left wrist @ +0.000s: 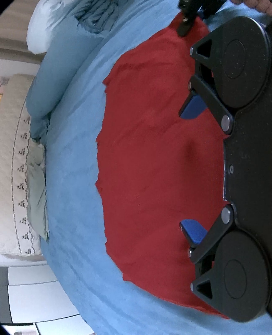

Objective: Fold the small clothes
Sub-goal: 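Grasp the folded sweater edge with the right tool and lift it, then fold the sweater over onto itself with the right tool and release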

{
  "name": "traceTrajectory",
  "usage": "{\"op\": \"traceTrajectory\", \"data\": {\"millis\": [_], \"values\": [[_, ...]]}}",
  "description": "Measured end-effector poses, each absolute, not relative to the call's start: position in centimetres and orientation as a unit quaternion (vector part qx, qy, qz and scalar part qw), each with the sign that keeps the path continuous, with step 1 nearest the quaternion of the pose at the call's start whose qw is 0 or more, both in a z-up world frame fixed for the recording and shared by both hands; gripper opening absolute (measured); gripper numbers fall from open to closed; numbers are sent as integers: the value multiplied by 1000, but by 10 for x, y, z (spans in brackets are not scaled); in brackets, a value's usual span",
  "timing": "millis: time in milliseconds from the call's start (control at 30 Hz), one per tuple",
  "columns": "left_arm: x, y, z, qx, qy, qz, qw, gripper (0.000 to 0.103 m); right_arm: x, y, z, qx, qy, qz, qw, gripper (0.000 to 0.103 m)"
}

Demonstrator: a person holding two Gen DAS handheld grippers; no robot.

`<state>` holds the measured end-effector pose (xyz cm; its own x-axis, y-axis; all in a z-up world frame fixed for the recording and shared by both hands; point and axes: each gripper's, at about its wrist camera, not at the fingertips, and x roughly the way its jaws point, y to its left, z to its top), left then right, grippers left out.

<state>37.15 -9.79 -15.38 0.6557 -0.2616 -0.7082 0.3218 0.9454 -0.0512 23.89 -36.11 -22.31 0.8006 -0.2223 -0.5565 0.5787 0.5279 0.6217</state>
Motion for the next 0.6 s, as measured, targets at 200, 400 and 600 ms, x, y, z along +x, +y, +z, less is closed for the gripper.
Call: {"op": "traceTrajectory", "data": {"millis": [200, 400, 600], "values": [[410, -98, -164, 16, 389, -131, 912, 101, 249, -358, -206, 401, 225, -234, 857, 25], [426, -108, -180, 73, 415, -139, 896, 103, 281, -336, -151, 343, 223, -199, 890, 24], [416, -45, -155, 70, 418, -143, 894, 103, 354, -259, -82, 276, 203, -77, 936, 23]]}}
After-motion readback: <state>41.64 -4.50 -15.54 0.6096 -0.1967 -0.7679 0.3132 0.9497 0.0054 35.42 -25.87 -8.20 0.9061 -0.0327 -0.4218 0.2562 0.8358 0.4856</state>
